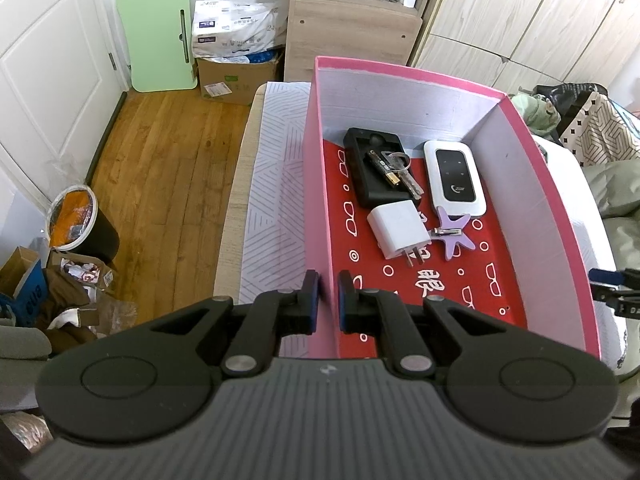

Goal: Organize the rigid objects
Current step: 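Move the right tool back and grasp the second AA battery, then carry the battery into the box and release it beside the star clip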

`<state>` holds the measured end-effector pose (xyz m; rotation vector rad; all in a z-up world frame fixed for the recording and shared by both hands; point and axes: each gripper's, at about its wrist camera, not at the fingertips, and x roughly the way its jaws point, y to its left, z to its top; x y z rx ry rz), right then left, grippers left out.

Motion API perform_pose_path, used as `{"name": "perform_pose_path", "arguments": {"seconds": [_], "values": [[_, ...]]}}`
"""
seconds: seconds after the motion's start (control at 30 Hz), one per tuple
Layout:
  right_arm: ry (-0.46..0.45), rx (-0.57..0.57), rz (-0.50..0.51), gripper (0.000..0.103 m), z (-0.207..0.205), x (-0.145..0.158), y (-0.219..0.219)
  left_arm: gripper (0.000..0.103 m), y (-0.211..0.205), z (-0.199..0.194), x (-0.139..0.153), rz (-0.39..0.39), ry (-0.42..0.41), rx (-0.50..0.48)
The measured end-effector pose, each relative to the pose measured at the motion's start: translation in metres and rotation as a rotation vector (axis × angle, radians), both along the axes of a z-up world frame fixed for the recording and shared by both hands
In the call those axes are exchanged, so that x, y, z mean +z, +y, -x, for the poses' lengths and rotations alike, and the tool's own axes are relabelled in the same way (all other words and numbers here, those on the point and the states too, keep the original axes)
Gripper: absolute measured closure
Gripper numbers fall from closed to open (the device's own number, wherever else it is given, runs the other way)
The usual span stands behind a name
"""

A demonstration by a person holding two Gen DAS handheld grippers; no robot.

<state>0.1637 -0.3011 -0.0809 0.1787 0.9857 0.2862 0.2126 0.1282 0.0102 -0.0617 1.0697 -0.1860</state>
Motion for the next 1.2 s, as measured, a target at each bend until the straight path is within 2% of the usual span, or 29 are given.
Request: {"name": "perform_pose_path", "arguments": {"seconds": [0.07,0.1,0.17,0.2,0.23,0.5,0.6,0.97,1.2], "values": [[0.019,-0.037,0.018,0.037,-0.003,-0.007,0.003,0.095,0.0,0.0,0.0,-0.003,-0.001,-0.001],[0.001,-0.051,0.035,0.043,-0.003,-0.008,0.005,0.095,0.0,0.0,0.0,0.0,0.0,-0.002],[-0.015,-0.047,0.059,0.061,-0.004,-0.008,0.008,0.095,0.0,-0.001,0.001,-0.002,-0.001,-0.002],[-0.022,-0.035,0.061,0.084,-0.004,-0.008,0.009,0.095,0.001,-0.001,0.001,-0.004,-0.001,-0.003],[-0.023,-0.023,0.051,0.091,-0.005,-0.01,0.009,0.095,0.001,-0.001,0.001,-0.002,0.0,-0.003],[-0.057,0.044,0.163,0.091,-0.004,-0.009,0.023,0.094,-0.002,0.0,0.002,-0.003,-0.007,-0.005],[-0.064,0.051,0.176,0.091,-0.003,-0.009,0.024,0.094,-0.002,0.003,0.0,-0.003,-0.022,0.001],[-0.094,-0.08,0.039,0.091,0.0,0.001,0.007,0.094,0.0,0.004,-0.001,0.007,-0.035,0.017],[-0.155,-0.082,-0.019,0.091,0.002,0.026,0.007,0.094,0.0,0.004,-0.001,0.011,-0.04,0.017]]}}
